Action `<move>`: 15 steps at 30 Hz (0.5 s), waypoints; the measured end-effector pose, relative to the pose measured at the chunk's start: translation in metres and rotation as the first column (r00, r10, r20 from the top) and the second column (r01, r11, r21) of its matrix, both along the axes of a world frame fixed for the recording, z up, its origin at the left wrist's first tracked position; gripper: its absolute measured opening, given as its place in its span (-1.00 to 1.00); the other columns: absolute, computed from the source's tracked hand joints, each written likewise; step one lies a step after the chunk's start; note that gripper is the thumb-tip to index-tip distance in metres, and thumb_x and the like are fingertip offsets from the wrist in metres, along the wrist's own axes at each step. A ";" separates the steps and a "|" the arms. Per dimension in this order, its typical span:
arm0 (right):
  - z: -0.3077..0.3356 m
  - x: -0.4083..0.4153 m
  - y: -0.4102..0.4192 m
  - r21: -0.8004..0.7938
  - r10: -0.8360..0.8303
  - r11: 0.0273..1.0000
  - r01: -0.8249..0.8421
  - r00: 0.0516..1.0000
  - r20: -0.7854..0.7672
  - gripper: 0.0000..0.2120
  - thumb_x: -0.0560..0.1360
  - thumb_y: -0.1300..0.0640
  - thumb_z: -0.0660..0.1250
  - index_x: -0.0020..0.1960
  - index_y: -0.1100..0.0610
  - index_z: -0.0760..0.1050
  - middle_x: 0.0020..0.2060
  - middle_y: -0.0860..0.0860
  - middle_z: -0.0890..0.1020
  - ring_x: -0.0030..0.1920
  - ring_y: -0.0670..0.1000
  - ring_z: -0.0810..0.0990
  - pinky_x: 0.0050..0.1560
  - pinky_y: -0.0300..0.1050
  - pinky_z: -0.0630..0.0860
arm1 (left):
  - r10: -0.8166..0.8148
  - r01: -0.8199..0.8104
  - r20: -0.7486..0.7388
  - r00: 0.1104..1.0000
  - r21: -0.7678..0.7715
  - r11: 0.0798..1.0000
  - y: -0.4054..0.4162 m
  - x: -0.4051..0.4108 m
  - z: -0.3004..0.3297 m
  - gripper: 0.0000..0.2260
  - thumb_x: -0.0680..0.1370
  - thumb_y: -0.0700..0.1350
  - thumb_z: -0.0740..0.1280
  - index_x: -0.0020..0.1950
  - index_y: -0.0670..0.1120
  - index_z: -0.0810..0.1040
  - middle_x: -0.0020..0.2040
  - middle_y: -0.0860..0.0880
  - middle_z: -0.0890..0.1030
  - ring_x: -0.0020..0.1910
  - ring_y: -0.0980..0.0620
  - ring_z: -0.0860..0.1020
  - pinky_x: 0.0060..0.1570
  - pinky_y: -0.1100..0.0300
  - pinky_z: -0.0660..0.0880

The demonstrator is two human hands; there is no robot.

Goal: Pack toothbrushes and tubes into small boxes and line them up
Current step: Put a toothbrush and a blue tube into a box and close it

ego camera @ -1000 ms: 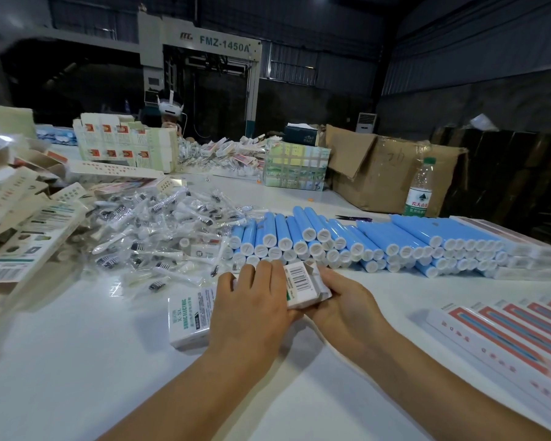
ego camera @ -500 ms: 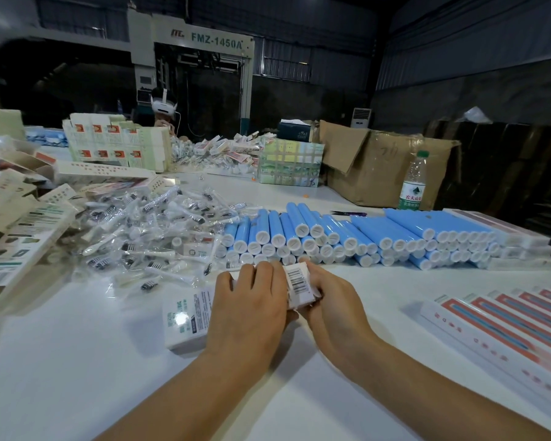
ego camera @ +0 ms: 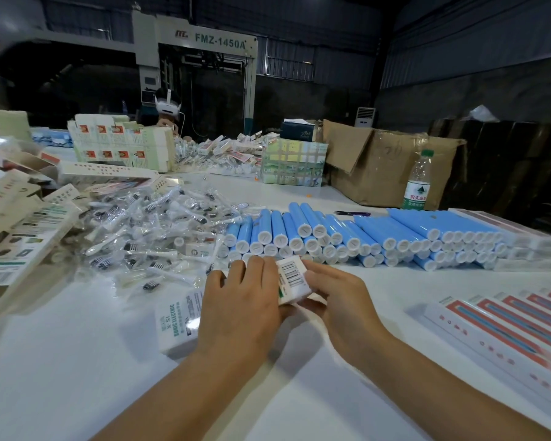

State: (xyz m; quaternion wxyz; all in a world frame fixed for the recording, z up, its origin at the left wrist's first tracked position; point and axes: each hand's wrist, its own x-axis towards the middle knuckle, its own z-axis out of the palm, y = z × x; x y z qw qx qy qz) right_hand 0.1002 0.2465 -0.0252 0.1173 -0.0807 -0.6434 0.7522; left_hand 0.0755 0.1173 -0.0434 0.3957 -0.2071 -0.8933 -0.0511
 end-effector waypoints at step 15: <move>-0.012 0.007 -0.003 0.543 -0.063 0.814 0.207 0.960 -0.271 -0.74 0.48 0.25 0.37 -0.27 -0.07 0.55 -0.38 -0.16 0.60 -0.34 -0.17 0.51 -0.29 -0.28 0.46 | 0.010 -0.010 0.021 1.000 -0.006 1.000 -0.007 0.000 0.001 -0.35 0.03 0.14 0.64 -0.07 -0.26 0.60 -0.25 -0.14 0.57 -0.35 -0.15 0.54 -0.38 0.03 0.44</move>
